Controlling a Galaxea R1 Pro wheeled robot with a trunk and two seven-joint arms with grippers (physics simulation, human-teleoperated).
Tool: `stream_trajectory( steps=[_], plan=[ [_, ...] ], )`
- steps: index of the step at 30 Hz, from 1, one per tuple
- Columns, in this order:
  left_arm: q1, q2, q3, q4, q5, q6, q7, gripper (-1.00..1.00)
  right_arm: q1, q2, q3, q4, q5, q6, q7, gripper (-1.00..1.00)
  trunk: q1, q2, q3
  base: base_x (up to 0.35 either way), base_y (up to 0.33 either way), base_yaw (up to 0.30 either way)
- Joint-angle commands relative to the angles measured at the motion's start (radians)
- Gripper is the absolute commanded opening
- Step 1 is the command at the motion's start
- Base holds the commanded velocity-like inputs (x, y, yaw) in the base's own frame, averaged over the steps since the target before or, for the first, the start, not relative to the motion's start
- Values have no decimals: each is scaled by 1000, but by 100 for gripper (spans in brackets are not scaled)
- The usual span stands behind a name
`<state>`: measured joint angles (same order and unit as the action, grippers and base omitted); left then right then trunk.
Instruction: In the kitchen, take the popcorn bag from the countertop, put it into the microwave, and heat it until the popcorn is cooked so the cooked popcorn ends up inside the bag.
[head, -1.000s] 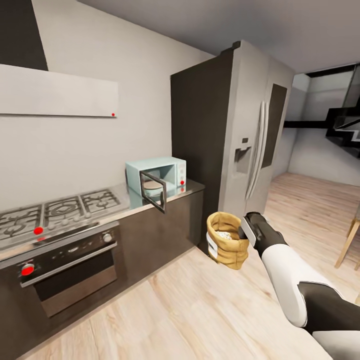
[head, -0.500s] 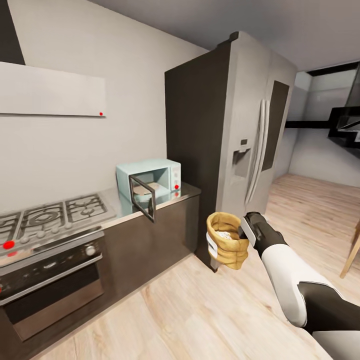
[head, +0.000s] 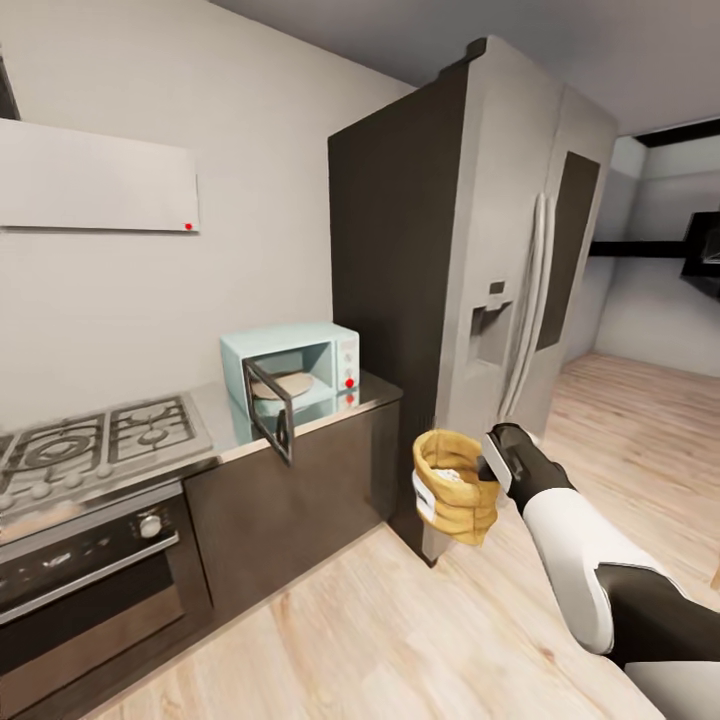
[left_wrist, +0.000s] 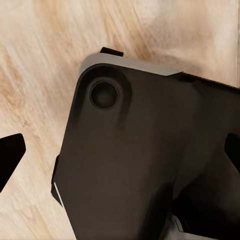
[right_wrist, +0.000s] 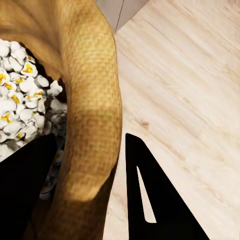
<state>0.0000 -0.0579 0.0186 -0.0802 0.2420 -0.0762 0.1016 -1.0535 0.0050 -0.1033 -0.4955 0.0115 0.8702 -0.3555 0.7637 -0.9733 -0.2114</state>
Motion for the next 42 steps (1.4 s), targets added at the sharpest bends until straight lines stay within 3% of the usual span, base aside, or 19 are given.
stream_trajectory(
  steps=[1,17,42],
  plan=[
    [0,0,1,-1,3,-3,3,100,0,2,-4,-1,1,4,-2,-100,1,-1,-1,285,-219,266],
    [0,-1,1,-3,3,-10,3,100,0,16,-3,3,-2,6,-2,-100,1,-1,-1,181,-206,270],
    [0,-1,1,-3,4,-11,3,100,0,17,-3,3,-2,6,-2,-100,1,-1,-1,28,-146,270]
  ],
)
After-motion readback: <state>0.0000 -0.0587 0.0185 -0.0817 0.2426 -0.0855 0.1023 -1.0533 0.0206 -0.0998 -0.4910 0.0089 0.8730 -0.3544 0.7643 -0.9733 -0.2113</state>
